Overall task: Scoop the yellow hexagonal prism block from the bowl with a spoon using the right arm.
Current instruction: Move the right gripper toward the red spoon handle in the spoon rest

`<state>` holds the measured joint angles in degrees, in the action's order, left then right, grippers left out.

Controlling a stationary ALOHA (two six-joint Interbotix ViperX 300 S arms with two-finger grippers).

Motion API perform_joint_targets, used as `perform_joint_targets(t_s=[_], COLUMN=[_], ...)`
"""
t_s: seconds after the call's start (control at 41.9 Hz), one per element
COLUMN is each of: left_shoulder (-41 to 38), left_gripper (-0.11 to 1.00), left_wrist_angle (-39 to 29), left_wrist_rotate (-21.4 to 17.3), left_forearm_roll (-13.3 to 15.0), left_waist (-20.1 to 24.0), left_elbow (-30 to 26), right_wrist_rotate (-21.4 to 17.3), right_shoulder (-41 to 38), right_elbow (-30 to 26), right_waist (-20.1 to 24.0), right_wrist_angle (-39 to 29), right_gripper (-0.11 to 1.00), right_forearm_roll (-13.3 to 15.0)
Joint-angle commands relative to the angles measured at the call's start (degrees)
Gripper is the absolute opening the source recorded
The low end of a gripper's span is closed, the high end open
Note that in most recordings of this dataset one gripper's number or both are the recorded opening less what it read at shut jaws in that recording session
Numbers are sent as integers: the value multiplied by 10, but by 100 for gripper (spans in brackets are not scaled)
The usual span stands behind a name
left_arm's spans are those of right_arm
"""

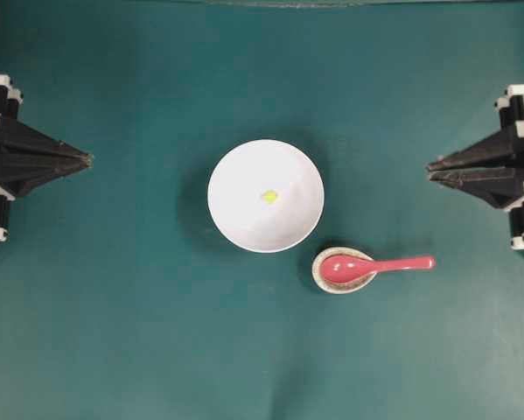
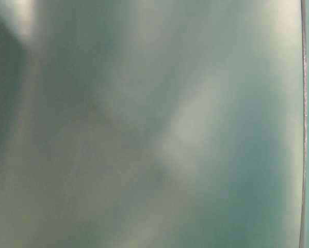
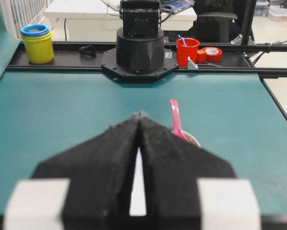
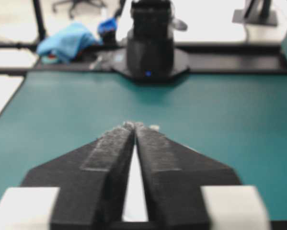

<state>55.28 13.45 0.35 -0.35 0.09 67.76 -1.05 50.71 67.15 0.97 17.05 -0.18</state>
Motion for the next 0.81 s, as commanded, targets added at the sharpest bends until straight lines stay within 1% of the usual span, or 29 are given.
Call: perform_joint_targets(t_s=[0.0, 0.048, 0.095, 0.143, 0.191, 0.334, 0.501, 0.787], left_shoulder=[-4, -4, -4, -4, -4, -4, -4, -4], left_gripper=[0, 0, 0, 0, 0, 0, 0, 0], left_wrist_angle=[2, 2, 1, 1, 1, -1, -1, -7], left_wrist_rotate=[1, 1, 0, 0, 0, 0, 0, 0], left_forearm_roll=[-1, -2, -2, -2, -2, -2, -2, -2], left_waist=[-1, -1, 0, -1, -1, 0, -1, -1], left_elbow=[-9, -9, -9, -9, -9, -8, -8, -8], right_wrist_rotate=[-2, -2, -2, -2, -2, -2, -2, -1], right_shoulder=[-15, -23, -33, -43, -57, -107, -164, -284], right_elbow=[-4, -2, 0, 1, 3, 11, 29, 75], right_waist=[4, 4, 8, 11, 16, 29, 45, 103], right_wrist_angle=[13, 20, 27, 33, 42, 81, 139, 288], right_gripper=[31, 39, 46, 51, 54, 53, 53, 53], right_forearm_roll=[-1, -3, -3, -4, -7, -22, -51, -101])
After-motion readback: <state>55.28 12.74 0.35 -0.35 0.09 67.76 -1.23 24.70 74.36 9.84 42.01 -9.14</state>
